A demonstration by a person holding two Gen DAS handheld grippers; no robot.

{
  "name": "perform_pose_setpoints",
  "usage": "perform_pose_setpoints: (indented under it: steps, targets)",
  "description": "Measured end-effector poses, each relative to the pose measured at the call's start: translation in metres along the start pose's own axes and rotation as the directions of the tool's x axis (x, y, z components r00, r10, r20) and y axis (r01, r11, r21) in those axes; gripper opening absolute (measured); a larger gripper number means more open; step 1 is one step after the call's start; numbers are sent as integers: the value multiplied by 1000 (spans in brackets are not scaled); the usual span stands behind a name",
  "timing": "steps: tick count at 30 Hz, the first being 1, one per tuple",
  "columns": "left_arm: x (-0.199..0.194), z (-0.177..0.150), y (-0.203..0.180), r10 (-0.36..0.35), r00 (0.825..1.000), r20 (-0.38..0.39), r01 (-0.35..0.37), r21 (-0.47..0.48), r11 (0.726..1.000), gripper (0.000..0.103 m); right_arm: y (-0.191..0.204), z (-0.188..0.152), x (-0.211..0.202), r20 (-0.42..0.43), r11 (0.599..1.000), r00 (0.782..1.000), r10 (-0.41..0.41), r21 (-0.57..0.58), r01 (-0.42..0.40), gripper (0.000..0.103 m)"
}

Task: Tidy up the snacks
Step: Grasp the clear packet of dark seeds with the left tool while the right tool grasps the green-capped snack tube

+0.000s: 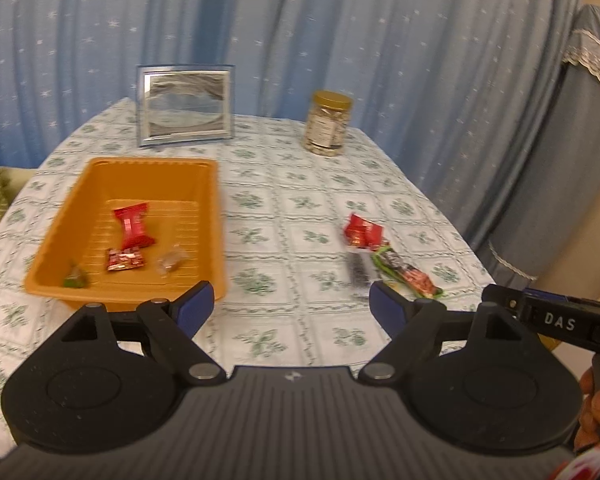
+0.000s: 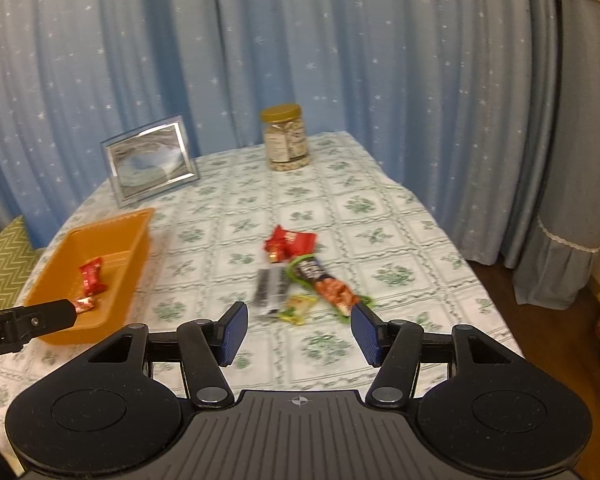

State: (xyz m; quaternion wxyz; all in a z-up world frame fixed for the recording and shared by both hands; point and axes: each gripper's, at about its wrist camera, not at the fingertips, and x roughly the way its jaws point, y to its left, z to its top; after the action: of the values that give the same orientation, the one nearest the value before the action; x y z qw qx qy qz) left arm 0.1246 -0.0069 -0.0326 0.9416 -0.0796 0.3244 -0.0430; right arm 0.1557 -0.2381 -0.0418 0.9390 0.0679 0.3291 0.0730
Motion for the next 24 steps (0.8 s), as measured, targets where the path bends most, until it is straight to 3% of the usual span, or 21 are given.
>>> perform_pose_setpoints:
  steps: [12, 24]
  targets:
    - [63, 11, -33, -48, 998, -51, 50, 42, 998, 83, -43, 12, 53, -63, 999, 998, -5, -49, 2, 57]
    - [132, 13, -46, -55, 994, -98, 62, 67, 996, 83, -54, 20, 135, -172, 972, 979, 107, -188, -139, 57]
